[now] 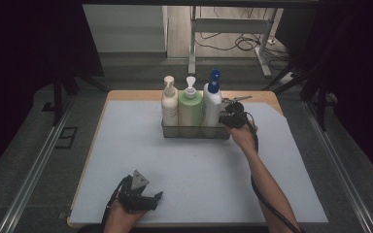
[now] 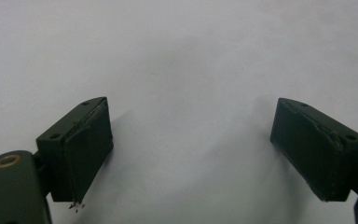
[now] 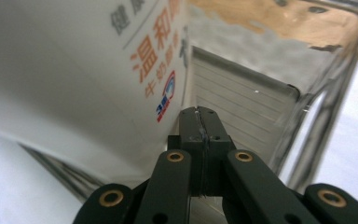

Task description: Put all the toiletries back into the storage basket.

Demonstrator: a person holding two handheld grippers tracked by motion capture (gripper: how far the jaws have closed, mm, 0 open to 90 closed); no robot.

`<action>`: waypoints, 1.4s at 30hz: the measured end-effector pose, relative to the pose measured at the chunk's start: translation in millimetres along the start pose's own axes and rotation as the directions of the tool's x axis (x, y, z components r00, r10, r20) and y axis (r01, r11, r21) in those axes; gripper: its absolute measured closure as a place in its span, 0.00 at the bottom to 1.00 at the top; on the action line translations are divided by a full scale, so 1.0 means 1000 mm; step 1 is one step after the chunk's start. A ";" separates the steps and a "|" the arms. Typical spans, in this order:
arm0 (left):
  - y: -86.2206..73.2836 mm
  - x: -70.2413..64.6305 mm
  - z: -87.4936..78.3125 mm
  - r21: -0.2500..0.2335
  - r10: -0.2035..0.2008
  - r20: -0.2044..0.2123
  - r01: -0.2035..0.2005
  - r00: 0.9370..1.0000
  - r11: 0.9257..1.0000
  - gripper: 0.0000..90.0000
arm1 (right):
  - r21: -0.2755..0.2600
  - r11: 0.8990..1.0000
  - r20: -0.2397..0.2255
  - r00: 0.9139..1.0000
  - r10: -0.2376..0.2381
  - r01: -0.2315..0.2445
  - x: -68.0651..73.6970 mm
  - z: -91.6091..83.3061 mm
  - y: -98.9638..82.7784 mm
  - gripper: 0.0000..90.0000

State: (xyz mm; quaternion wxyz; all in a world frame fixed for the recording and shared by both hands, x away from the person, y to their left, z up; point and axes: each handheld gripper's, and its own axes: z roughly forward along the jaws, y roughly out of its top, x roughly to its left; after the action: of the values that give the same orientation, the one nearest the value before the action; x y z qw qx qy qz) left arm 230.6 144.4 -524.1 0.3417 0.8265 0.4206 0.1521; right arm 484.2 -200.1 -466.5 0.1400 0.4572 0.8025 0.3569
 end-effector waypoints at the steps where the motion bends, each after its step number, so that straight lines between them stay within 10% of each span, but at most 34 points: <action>1: 0.000 0.000 0.000 0.000 0.000 0.000 0.000 1.000 1.000 0.14 | 0.000 1.000 0.003 1.000 -0.007 0.007 0.001 0.000 0.000 1.00; 42: 0.000 0.000 0.000 0.004 0.003 -0.002 -0.003 1.000 1.000 0.14 | 0.006 0.999 0.004 0.999 -0.047 0.047 0.018 -0.013 0.001 1.00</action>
State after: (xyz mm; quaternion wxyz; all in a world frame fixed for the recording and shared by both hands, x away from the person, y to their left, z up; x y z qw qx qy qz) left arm 230.8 144.4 -523.9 0.3393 0.8277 0.4202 0.1525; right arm 468.0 -191.0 -455.2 0.1484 0.4392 0.8139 0.3502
